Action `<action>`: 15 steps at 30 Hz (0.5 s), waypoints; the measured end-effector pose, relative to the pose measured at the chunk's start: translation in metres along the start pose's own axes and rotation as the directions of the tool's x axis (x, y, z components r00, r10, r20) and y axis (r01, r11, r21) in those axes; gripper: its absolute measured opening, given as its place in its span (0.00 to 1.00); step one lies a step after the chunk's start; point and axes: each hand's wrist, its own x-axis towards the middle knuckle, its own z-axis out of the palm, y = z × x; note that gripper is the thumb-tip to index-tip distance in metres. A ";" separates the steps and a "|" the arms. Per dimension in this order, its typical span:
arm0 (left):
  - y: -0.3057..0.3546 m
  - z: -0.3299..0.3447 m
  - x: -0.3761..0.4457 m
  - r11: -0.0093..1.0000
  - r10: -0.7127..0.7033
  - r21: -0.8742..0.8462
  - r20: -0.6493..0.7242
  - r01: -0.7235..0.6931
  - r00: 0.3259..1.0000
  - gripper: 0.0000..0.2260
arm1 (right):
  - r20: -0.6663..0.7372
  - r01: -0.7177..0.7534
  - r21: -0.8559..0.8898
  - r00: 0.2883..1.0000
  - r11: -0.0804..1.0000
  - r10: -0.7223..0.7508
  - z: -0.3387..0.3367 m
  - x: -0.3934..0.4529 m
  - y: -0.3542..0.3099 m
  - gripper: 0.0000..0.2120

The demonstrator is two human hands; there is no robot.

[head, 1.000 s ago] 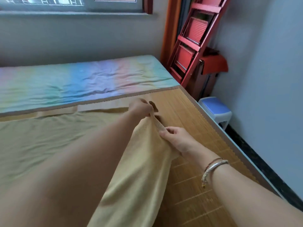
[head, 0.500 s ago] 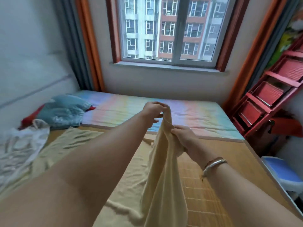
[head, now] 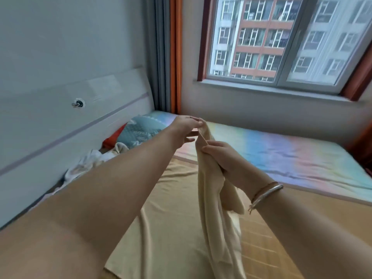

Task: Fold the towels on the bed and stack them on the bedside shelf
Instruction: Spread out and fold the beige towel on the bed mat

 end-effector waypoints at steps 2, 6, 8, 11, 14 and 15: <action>-0.011 -0.047 0.012 0.999 -0.024 0.046 0.005 0.023 1.000 0.06 | 0.014 -0.031 0.023 0.999 0.999 0.031 0.045 0.019 0.003 0.11; -0.042 -0.132 0.047 0.986 -0.091 0.147 0.058 0.081 0.994 0.06 | 0.037 -0.070 0.016 0.997 0.997 0.070 0.136 0.061 0.022 0.12; -0.065 -0.164 0.062 0.979 -0.122 0.173 0.079 0.107 0.989 0.06 | 0.030 -0.106 0.009 0.994 0.994 0.106 0.172 0.080 0.040 0.13; -0.105 -0.203 0.084 0.973 -0.170 0.173 0.090 0.153 0.981 0.08 | 0.034 -0.148 -0.015 0.988 0.989 0.149 0.216 0.108 0.070 0.13; -0.151 -0.238 0.104 0.970 -0.203 0.149 0.070 0.191 0.977 0.09 | 0.055 -0.183 -0.073 0.981 0.980 0.187 0.254 0.139 0.100 0.15; -0.164 -0.249 0.111 0.970 -0.209 0.140 0.051 0.201 0.977 0.08 | 0.080 -0.202 -0.077 0.975 0.976 0.208 0.266 0.148 0.109 0.16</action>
